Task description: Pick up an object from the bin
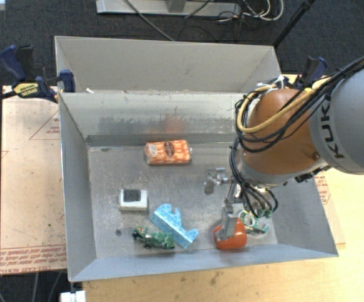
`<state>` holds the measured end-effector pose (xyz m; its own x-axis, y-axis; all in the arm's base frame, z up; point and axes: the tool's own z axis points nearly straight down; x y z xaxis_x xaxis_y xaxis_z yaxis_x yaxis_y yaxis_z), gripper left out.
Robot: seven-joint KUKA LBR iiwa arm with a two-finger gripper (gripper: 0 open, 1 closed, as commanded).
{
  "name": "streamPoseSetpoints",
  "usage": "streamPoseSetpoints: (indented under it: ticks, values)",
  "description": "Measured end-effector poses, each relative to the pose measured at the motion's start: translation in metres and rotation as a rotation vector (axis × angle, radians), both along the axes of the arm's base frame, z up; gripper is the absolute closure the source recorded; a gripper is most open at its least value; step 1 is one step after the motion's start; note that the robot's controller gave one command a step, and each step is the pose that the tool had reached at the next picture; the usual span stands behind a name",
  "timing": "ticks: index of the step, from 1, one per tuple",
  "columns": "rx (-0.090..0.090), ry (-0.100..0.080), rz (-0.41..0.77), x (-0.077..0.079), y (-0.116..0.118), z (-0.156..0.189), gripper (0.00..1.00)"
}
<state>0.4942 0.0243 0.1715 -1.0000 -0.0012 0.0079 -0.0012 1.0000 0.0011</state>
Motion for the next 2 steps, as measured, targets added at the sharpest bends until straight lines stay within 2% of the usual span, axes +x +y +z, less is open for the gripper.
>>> streamPoseSetpoints:
  ticks: [1,2]
  values:
    - [0.000,-0.008,-0.001,0.002,0.000,0.004,0.00]
    - [0.002,-0.009,0.073,0.006,-0.019,0.003,0.00]
